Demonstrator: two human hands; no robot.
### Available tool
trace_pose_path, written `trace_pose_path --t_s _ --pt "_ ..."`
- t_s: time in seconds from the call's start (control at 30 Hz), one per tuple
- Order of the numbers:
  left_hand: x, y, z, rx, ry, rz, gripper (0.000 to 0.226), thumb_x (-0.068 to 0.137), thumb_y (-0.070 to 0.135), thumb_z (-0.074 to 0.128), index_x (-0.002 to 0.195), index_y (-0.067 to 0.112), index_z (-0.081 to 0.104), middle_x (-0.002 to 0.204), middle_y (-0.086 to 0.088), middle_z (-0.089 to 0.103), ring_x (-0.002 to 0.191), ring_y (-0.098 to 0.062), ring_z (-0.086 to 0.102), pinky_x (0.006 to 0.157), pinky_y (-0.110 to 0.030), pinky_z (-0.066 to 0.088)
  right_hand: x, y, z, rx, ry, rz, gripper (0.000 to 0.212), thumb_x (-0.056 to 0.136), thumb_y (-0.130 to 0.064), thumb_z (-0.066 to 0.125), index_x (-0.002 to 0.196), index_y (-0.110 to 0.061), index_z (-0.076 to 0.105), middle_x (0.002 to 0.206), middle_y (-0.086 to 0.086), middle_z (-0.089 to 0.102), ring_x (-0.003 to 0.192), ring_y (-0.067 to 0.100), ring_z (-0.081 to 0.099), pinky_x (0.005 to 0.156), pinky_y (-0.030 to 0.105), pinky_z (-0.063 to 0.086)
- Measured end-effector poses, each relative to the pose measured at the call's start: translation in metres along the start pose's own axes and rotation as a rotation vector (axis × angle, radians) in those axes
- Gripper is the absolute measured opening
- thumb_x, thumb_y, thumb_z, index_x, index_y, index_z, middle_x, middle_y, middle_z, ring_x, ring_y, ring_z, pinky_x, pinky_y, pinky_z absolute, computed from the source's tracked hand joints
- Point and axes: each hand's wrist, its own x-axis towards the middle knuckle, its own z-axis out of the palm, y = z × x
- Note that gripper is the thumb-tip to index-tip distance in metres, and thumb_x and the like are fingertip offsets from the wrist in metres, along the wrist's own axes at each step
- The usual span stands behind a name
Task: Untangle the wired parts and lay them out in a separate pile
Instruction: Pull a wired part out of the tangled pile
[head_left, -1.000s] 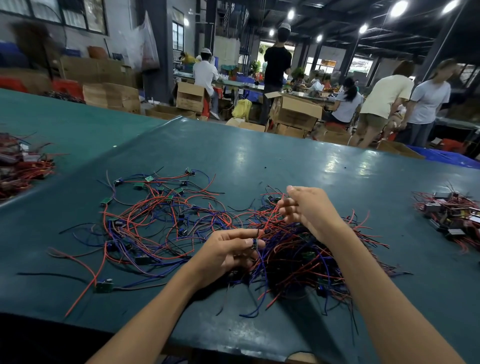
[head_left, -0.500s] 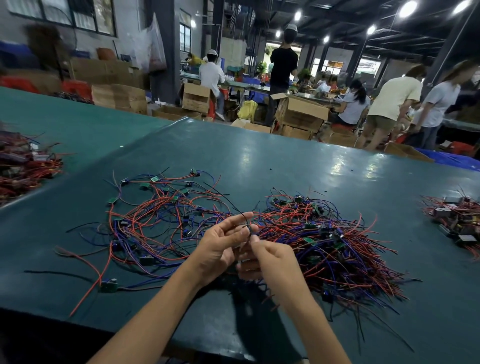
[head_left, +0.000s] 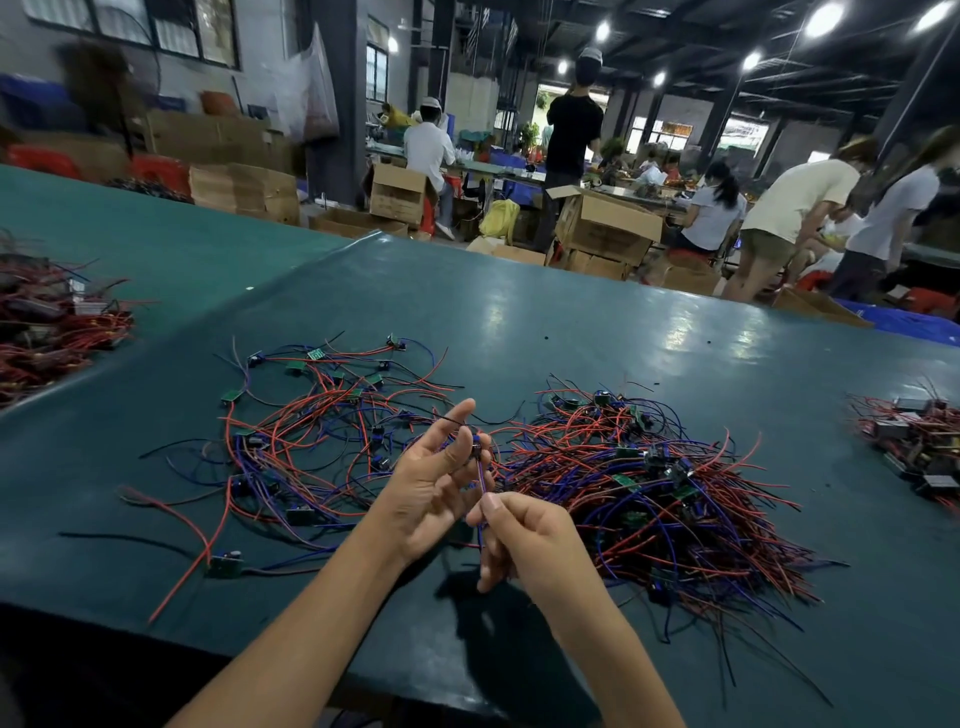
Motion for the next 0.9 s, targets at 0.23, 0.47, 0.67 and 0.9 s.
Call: trace_pose_path --t_s 0.23,0.47,0.67,0.9 --pt "0.006 0.005 -0.006 -0.014 0.162 0.079 0.064 0.071 0.022 0.079 0.132 0.021 0.059 0.087 -0.005 0.073 0.07 -0.013 0.069 0.062 -0.028 0.059 -0.029 0.009 -0.006 -0.47 -0.019 -0.171 0.027 0.104 -0.019 0.054 0.082 -0.018 0.069 0.053 0.001 0.064 0.05 0.011 0.063 0.058 0.021 0.047" --pt "0.007 0.004 -0.008 0.002 0.217 0.101 0.056 0.077 0.016 0.076 0.131 0.019 0.06 0.09 -0.008 0.074 0.072 -0.015 0.07 0.059 -0.029 0.058 -0.033 0.015 -0.016 -0.38 0.011 -0.075 0.02 0.104 -0.01 0.053 0.094 -0.013 0.069 0.063 0.002 0.058 0.05 0.016 0.055 0.043 0.033 0.052" --pt "0.008 0.005 -0.006 -0.009 0.243 0.135 0.05 0.077 0.013 0.074 0.125 0.018 0.062 0.088 -0.009 0.073 0.07 -0.016 0.07 0.059 -0.03 0.058 -0.027 0.02 -0.022 -0.307 -0.054 -0.015 0.024 0.105 -0.004 0.047 0.102 -0.012 0.068 0.07 0.006 0.058 0.05 0.015 0.053 0.039 0.03 0.047" --pt "0.007 0.008 -0.004 -0.049 0.254 0.187 0.04 0.078 0.012 0.07 0.116 0.019 0.063 0.084 -0.007 0.073 0.068 -0.014 0.069 0.061 -0.026 0.059 -0.022 0.026 -0.021 -0.262 0.024 -0.023 0.023 0.102 -0.016 0.059 0.086 -0.022 0.075 0.062 0.004 0.062 0.039 0.022 0.052 0.034 0.026 0.041"
